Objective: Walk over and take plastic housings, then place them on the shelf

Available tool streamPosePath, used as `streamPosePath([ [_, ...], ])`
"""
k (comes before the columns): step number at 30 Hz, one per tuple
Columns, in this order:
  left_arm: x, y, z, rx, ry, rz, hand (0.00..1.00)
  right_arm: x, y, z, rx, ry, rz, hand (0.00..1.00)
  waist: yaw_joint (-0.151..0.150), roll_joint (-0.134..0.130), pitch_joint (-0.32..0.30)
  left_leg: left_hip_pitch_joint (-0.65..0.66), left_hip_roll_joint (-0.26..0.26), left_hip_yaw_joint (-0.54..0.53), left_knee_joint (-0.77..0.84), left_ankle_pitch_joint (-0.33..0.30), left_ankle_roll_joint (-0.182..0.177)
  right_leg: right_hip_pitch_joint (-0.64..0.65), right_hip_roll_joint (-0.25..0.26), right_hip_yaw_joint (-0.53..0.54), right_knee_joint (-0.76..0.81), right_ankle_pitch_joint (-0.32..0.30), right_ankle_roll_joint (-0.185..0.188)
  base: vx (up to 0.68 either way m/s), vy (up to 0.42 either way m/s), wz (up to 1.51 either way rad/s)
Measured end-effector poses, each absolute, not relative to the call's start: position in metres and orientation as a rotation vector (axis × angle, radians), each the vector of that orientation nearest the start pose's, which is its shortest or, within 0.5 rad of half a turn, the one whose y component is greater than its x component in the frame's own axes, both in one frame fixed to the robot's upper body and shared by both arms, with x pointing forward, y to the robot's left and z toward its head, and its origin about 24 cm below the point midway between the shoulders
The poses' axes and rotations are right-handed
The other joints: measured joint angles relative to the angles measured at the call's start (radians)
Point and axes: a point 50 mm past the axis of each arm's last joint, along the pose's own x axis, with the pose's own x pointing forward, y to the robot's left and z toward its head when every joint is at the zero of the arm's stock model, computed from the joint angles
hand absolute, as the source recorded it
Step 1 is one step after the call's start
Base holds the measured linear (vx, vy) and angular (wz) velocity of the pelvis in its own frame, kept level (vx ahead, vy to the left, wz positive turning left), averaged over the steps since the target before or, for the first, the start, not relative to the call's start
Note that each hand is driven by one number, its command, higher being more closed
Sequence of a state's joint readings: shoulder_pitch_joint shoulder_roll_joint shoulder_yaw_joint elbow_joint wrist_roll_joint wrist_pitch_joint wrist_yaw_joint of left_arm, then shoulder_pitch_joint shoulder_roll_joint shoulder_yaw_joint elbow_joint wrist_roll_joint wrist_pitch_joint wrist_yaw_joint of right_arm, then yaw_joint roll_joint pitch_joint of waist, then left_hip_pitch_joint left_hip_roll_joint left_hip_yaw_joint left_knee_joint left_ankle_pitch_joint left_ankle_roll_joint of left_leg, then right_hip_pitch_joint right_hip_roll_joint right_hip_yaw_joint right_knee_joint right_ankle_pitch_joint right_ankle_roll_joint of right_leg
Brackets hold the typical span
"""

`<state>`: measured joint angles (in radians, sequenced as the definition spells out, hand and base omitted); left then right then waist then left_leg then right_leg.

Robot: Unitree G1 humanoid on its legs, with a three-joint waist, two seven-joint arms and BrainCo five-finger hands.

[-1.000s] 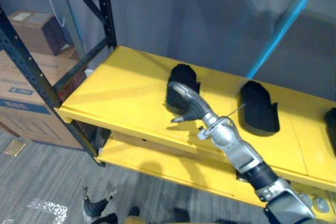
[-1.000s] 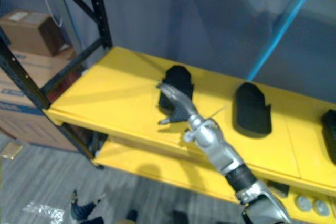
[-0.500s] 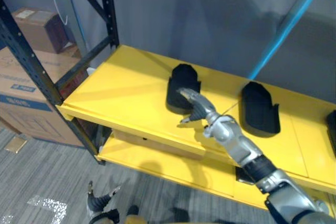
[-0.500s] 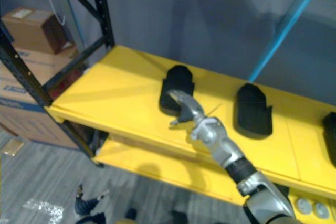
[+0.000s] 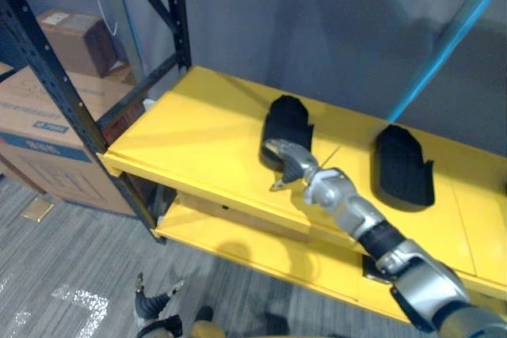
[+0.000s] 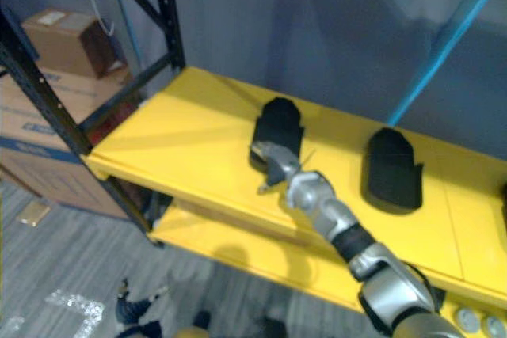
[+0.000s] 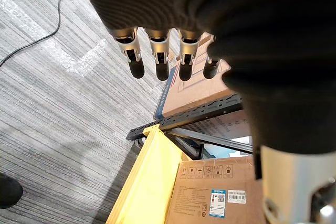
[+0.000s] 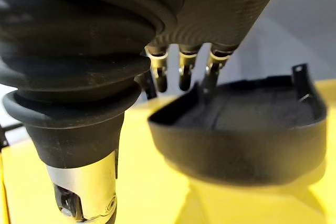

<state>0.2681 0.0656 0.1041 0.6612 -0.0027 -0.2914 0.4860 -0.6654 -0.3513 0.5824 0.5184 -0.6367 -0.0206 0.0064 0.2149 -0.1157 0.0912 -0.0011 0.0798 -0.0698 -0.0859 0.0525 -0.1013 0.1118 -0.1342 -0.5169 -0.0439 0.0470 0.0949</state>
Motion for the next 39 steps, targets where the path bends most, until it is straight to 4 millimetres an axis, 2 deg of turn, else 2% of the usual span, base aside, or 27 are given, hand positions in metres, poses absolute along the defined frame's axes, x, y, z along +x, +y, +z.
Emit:
streamPosePath([
  [4, 0.109, 0.222, -0.110, 0.188, 0.608, 0.654, 0.00, 0.349, -0.090, 0.077, -1.296, -0.195, 0.485, 0.00, 0.018, 0.007, 0.006, 0.002, 0.002, -0.004, 0.000, 0.001, 0.000, 0.007, 0.000, -0.004, -0.002, -0.001, 0.000, 0.00, 0.001, 0.02],
  [12, 0.108, 0.220, -0.110, 0.148, 0.604, 0.678, 0.00, 0.352, -0.089, 0.070, -1.297, -0.136, 0.476, 0.00, 0.024, 0.004, 0.012, 0.002, 0.003, -0.008, 0.000, 0.002, -0.003, 0.009, 0.000, -0.007, -0.003, -0.002, -0.002, 0.00, 0.000, 0.00],
  [17, 0.111, 0.221, -0.109, 0.143, 0.584, 0.679, 0.00, 0.357, -0.086, 0.080, -1.303, -0.159, 0.459, 0.00, 0.024, -0.006, 0.042, 0.002, 0.004, -0.009, 0.000, 0.004, -0.003, 0.009, 0.001, -0.008, -0.003, -0.002, -0.002, 0.00, 0.000, 0.00],
  [18, 0.111, 0.221, -0.108, 0.142, 0.582, 0.679, 0.00, 0.357, -0.086, 0.080, -1.302, -0.160, 0.459, 1.00, 0.024, -0.007, 0.042, 0.002, 0.004, -0.009, 0.000, 0.004, -0.003, 0.009, 0.000, -0.008, -0.003, -0.002, -0.002, 0.00, 0.000, 0.00],
  [28, 0.114, 0.220, -0.108, 0.108, 0.573, 0.690, 0.00, 0.358, -0.085, 0.084, -1.278, -0.198, 0.417, 1.00, 0.024, -0.006, 0.042, 0.002, 0.003, -0.008, 0.000, 0.004, -0.003, 0.009, -0.001, -0.008, -0.003, -0.002, -0.002, 0.00, 0.000, 0.00],
  [33, 0.114, 0.219, -0.108, 0.108, 0.573, 0.690, 0.00, 0.357, -0.086, 0.073, -1.282, -0.161, 0.443, 1.00, 0.026, -0.007, 0.043, 0.001, 0.002, -0.009, 0.000, 0.004, -0.003, 0.009, -0.001, -0.008, -0.003, -0.003, -0.002, 0.00, 0.000, 0.00],
  [39, 0.114, 0.219, -0.108, 0.108, 0.571, 0.689, 0.00, 0.355, -0.085, 0.071, -1.278, -0.160, 0.448, 1.00, 0.026, -0.007, 0.044, 0.001, 0.002, -0.009, 0.000, 0.004, -0.003, 0.008, -0.001, -0.009, -0.003, -0.003, -0.002, 0.00, 0.000, 0.00],
])
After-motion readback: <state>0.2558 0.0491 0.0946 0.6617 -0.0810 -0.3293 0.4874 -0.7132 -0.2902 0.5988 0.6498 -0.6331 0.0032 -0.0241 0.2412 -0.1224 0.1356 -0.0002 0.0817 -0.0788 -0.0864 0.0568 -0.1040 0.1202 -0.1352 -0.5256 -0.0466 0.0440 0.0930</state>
